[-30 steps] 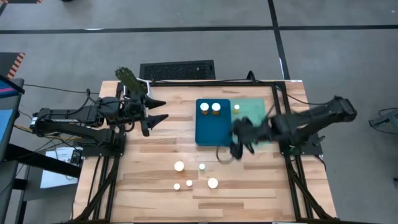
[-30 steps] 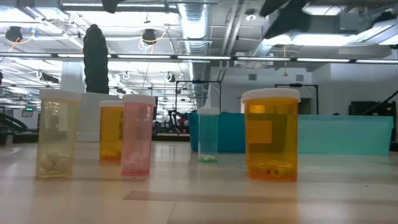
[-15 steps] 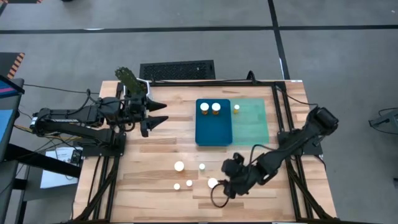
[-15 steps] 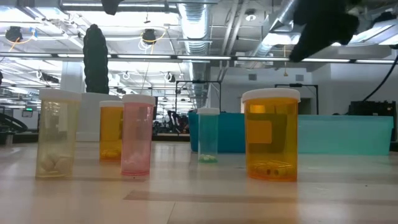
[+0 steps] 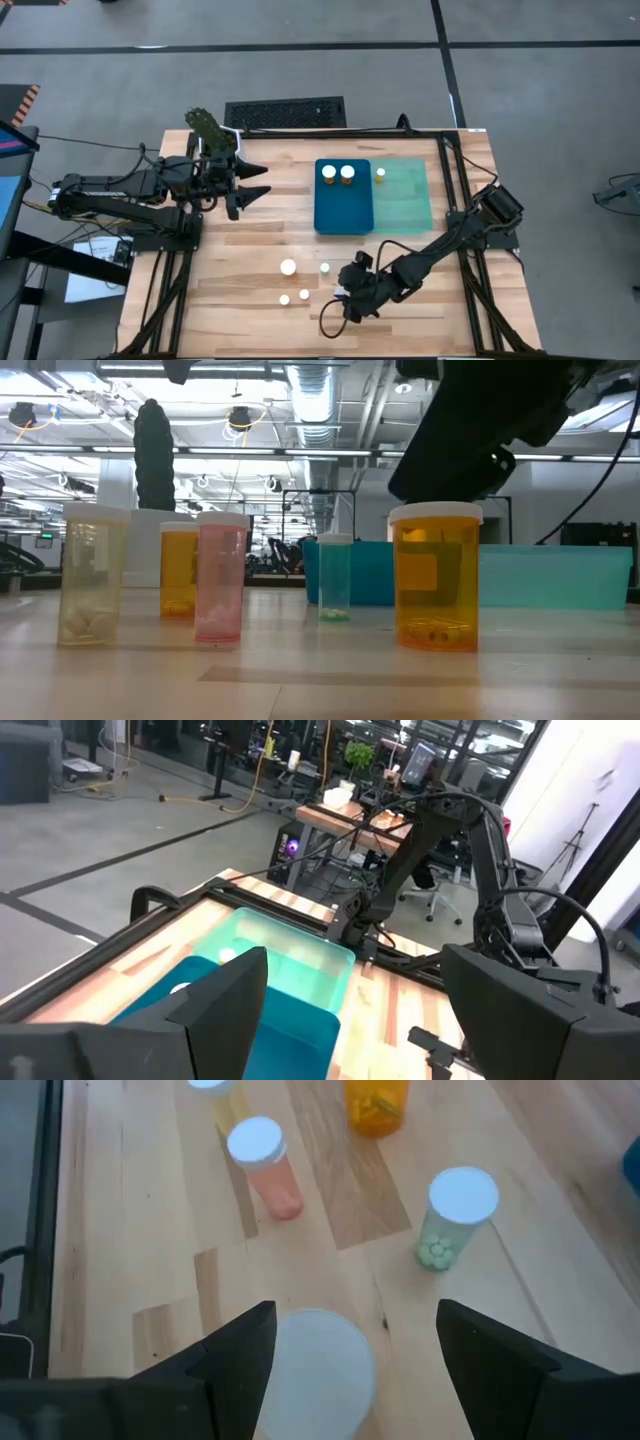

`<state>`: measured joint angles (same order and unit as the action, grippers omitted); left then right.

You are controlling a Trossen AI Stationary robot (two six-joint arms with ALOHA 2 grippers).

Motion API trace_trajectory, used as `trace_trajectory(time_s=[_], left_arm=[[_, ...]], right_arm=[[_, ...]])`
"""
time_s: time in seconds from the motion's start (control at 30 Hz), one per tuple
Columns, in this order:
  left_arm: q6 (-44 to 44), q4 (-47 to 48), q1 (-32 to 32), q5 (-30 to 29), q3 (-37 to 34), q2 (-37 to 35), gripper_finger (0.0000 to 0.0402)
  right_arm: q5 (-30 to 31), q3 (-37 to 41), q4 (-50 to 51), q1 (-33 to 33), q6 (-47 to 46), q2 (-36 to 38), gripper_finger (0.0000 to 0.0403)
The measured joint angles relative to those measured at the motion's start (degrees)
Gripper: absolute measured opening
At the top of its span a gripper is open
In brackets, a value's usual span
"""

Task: Pick and place medicine bottles into bin by pill shape (circle, oval)
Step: Put the large orange pill bottle into the blue bin

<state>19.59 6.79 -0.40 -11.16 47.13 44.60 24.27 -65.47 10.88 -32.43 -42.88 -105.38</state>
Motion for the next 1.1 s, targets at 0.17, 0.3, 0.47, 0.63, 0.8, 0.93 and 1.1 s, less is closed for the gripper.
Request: trace_trajectory(time_s=[0.17, 0.3, 0.47, 0.63, 0.8, 0.93, 1.1], left_arm=[[0.02, 0.32, 0.00, 0.00, 0.00, 0.00, 0.0291], [0.02, 0.30, 0.00, 0.00, 0.00, 0.00, 0.0291], [0.04, 0.32, 0.00, 0.40, 0.00, 0.01, 0.0291], [0.05, 0.28, 0.00, 0.39, 0.00, 0.00, 0.0291], [0.23, 0.23, 0.01, 0.37, 0.00, 0.02, 0.0291], [0.52, 0.24, 0.00, 0.35, 0.00, 0.02, 0.0291], [0.55, 0.24, 0.00, 0.33, 0.00, 0.02, 0.0291]], right_arm=[[-0.03, 0.00, -0.63, -0.76, -0.45, 0.02, 0.0286], [-0.04, 0.00, -0.57, -1.13, -1.21, 0.02, 0.0286], [0.06, 0.03, -0.80, -1.65, -2.10, -1.65, 0.0286], [-0.59, 0.00, -2.37, -2.10, -2.75, -3.85, 0.0286], [-0.17, -0.02, -2.35, -2.07, -3.55, -3.72, 0.0286], [0.32, -0.04, -2.34, -2.05, -3.64, -3.34, 0.0286], [0.31, -0.02, -1.75, -2.03, -4.28, -3.36, 0.0279]])
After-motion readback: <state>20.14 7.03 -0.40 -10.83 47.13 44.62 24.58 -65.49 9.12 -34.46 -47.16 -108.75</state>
